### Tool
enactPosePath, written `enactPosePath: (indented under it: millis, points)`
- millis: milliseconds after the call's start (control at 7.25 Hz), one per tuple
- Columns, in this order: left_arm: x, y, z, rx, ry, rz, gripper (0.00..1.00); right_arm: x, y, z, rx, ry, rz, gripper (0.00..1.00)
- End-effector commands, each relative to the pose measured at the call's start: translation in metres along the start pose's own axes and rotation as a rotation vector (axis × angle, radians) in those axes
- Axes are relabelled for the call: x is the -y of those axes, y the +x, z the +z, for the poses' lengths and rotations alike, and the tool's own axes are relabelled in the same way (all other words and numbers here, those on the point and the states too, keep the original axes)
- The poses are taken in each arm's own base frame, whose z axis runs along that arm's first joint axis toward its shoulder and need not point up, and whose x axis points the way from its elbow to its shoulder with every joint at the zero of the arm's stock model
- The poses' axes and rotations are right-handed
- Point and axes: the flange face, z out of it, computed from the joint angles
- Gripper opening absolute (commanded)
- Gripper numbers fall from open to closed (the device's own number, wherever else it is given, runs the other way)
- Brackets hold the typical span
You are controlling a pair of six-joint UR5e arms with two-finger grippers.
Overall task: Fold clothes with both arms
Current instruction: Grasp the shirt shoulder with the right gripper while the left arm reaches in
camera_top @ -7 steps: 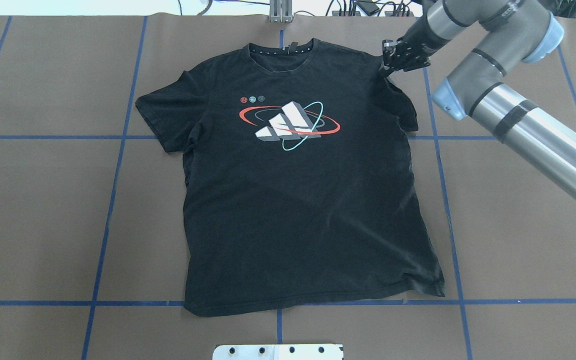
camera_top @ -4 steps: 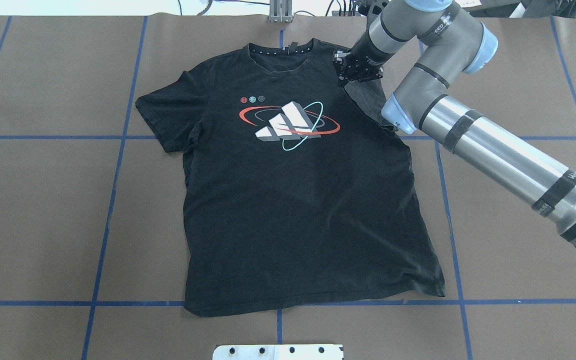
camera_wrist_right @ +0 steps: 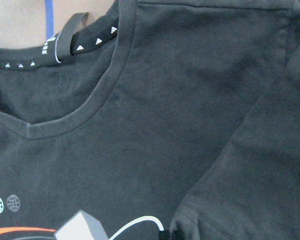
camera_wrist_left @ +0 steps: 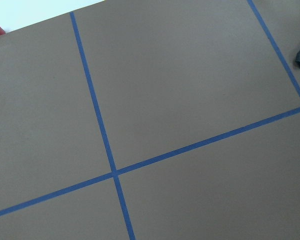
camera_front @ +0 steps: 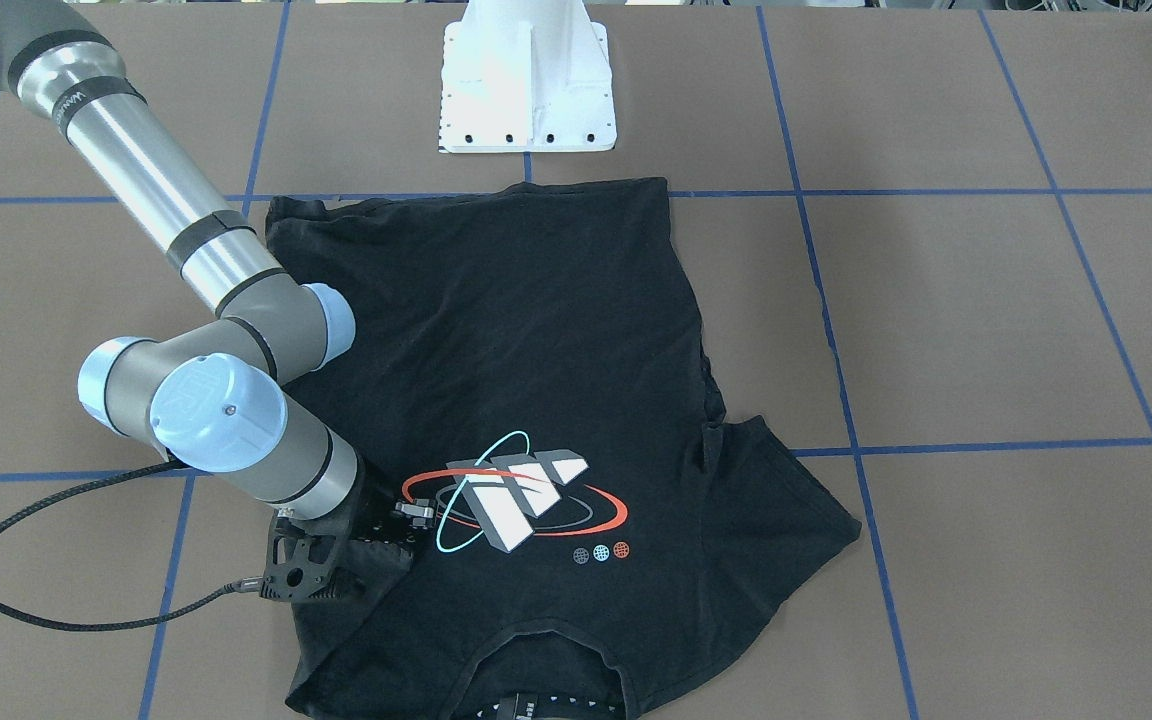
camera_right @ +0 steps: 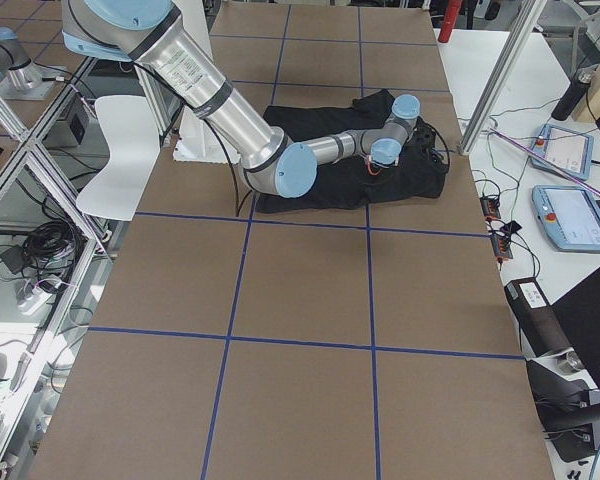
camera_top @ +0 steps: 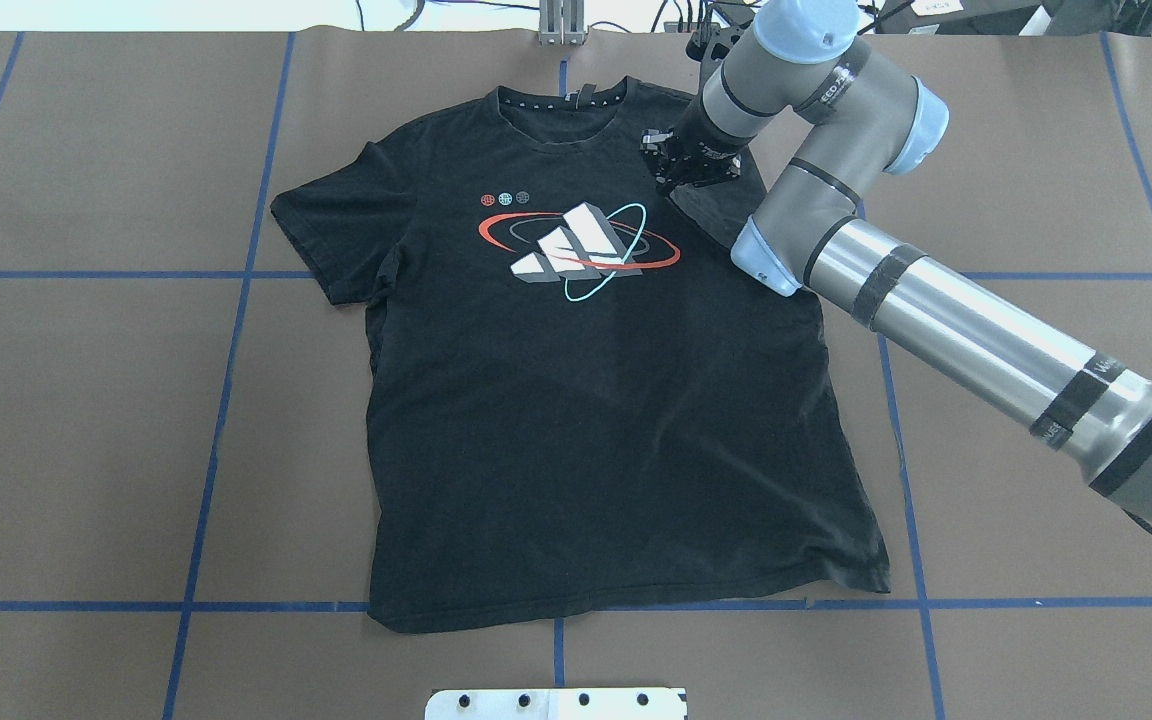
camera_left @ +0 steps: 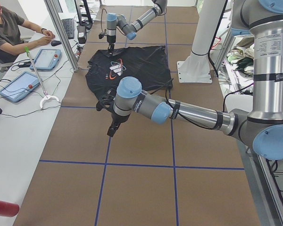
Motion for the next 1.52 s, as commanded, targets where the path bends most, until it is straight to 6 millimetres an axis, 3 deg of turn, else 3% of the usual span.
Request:
enactPosePath:
  millis: [0, 138, 276, 414, 552, 690, 828, 966, 1103, 1379]
  points:
    - [0.048, 0.057, 0.067, -0.099, -0.019, -0.002, 1.0, -0.006, -0.01, -0.009, 0.028, 0.001, -0.016, 1.0]
    - [0.075, 0.107, 0.105, -0.149, -0.055, -0.039, 1.0, -0.009, 0.001, -0.017, 0.035, 0.004, -0.018, 1.0]
    - [0.105, 0.134, 0.139, -0.182, -0.075, -0.01, 0.99, -0.019, 0.024, -0.014, 0.027, 0.008, -0.014, 1.0]
    - [0.138, 0.149, 0.17, -0.197, -0.099, -0.002, 0.99, -0.027, 0.048, -0.016, 0.025, 0.005, -0.011, 1.0]
    - [0.171, 0.188, 0.205, -0.227, -0.13, 0.038, 0.98, -0.042, 0.072, -0.023, 0.027, 0.006, -0.012, 1.0]
    - [0.188, 0.202, 0.248, -0.246, -0.148, 0.065, 0.96, -0.053, 0.094, -0.025, 0.02, 0.009, -0.011, 1.0]
    - [0.2, 0.198, 0.273, -0.27, -0.105, 0.078, 0.94, -0.06, 0.103, -0.03, 0.023, 0.011, -0.013, 1.0]
    - [0.196, 0.207, 0.294, -0.285, -0.112, 0.066, 0.87, -0.063, 0.109, -0.029, 0.019, 0.008, -0.011, 1.0]
    - [0.201, 0.217, 0.298, -0.294, -0.113, 0.072, 0.75, -0.063, 0.109, -0.03, 0.019, 0.011, -0.011, 1.0]
    - [0.198, 0.227, 0.312, -0.296, -0.136, 0.074, 0.67, -0.063, 0.112, -0.03, 0.015, 0.014, -0.011, 1.0]
